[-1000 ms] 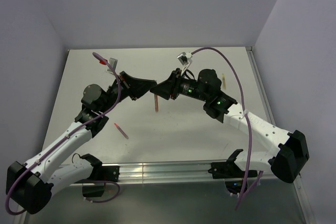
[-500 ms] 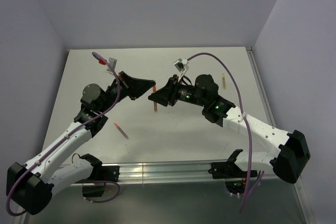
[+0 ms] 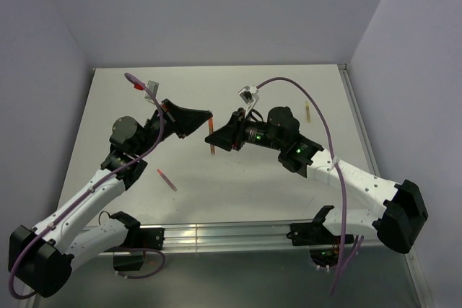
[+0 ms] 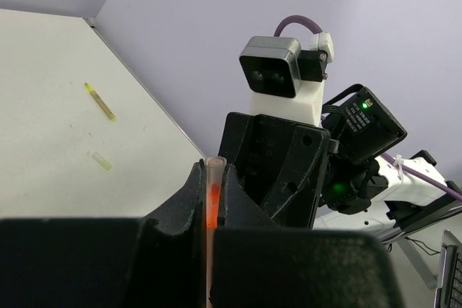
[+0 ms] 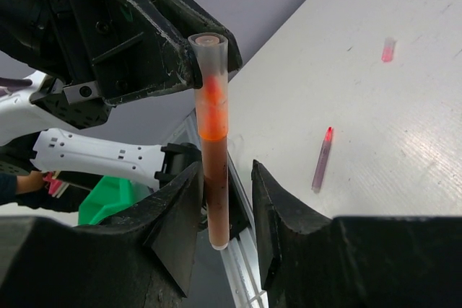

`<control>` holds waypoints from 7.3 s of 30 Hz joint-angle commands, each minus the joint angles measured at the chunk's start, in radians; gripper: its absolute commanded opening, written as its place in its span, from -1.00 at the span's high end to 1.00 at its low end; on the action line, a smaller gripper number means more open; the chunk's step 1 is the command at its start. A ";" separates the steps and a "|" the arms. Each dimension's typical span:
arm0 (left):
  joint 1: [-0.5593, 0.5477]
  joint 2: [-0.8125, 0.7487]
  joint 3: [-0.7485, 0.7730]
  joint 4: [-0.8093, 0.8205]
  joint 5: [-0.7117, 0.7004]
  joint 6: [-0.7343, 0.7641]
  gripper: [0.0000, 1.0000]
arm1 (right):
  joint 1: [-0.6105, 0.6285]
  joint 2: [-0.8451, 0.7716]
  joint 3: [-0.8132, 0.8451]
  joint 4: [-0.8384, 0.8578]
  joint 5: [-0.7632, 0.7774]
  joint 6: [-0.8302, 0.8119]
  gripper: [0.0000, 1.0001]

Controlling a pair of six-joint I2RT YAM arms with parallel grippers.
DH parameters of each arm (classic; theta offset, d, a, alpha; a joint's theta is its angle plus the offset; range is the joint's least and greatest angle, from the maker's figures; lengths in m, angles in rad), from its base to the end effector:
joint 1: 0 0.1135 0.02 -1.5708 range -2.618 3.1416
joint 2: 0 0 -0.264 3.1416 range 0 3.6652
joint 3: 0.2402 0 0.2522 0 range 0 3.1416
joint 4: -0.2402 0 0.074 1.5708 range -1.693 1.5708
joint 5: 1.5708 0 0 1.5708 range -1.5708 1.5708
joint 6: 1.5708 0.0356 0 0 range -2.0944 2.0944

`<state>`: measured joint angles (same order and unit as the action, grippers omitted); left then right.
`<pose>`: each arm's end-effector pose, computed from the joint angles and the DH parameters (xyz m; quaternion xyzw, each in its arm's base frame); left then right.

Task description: Insert the pens into the pen caps

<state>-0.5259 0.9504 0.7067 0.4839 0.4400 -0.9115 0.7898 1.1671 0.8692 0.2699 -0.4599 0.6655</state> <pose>0.1843 -0.1245 0.3527 0.0531 0.6241 -0.6069 0.4892 0.1816 0.2057 0.3388 -0.2019 0.6868 0.5735 0.3982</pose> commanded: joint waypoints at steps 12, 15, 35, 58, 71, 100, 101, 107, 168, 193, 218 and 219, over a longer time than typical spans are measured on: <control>0.009 -0.022 -0.012 0.054 0.020 -0.021 0.99 | 0.012 -0.014 0.001 0.032 0.027 -0.003 0.71; 0.009 -0.022 -0.038 0.102 0.049 -0.036 0.99 | 0.012 -0.014 0.011 0.014 0.052 -0.007 0.98; 0.007 -0.081 -0.179 0.338 0.189 -0.041 0.99 | 0.011 -0.006 0.028 0.048 0.145 -0.038 1.00; -0.017 -0.052 -0.167 0.312 0.210 -0.021 0.99 | -0.032 0.020 0.076 0.087 0.178 -0.024 1.00; -0.045 -0.042 -0.156 0.283 0.203 0.000 0.99 | -0.060 0.034 0.109 0.103 0.179 -0.009 1.00; -0.098 -0.006 -0.136 0.225 0.189 0.042 0.99 | -0.126 0.060 0.186 0.138 0.155 0.028 1.00; -0.100 -0.006 -0.138 0.225 0.189 0.043 0.99 | -0.126 0.063 0.188 0.137 0.155 0.026 1.00; -0.112 0.001 -0.131 0.213 0.184 0.051 0.99 | -0.133 0.068 0.202 0.138 0.153 0.026 1.00; -0.045 0.367 0.393 -0.298 -0.339 0.114 0.99 | -0.152 0.006 0.272 -0.317 0.409 -0.110 -0.61; -0.014 0.736 0.668 -0.711 -0.685 0.273 -0.04 | -0.152 -0.190 0.208 -0.465 0.518 -0.135 -0.64; 0.199 0.366 0.162 -0.881 -1.043 -0.159 0.04 | -0.158 -0.035 0.113 -0.523 0.445 -0.201 -0.56; 0.199 0.354 0.134 -0.875 -1.052 -0.165 0.03 | -0.156 -0.026 0.099 -0.514 0.394 -0.208 -0.54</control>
<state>-0.3210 1.3476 0.8814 -0.3843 -0.5552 -1.0058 0.6388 1.1099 0.9932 -0.2569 0.0116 0.5018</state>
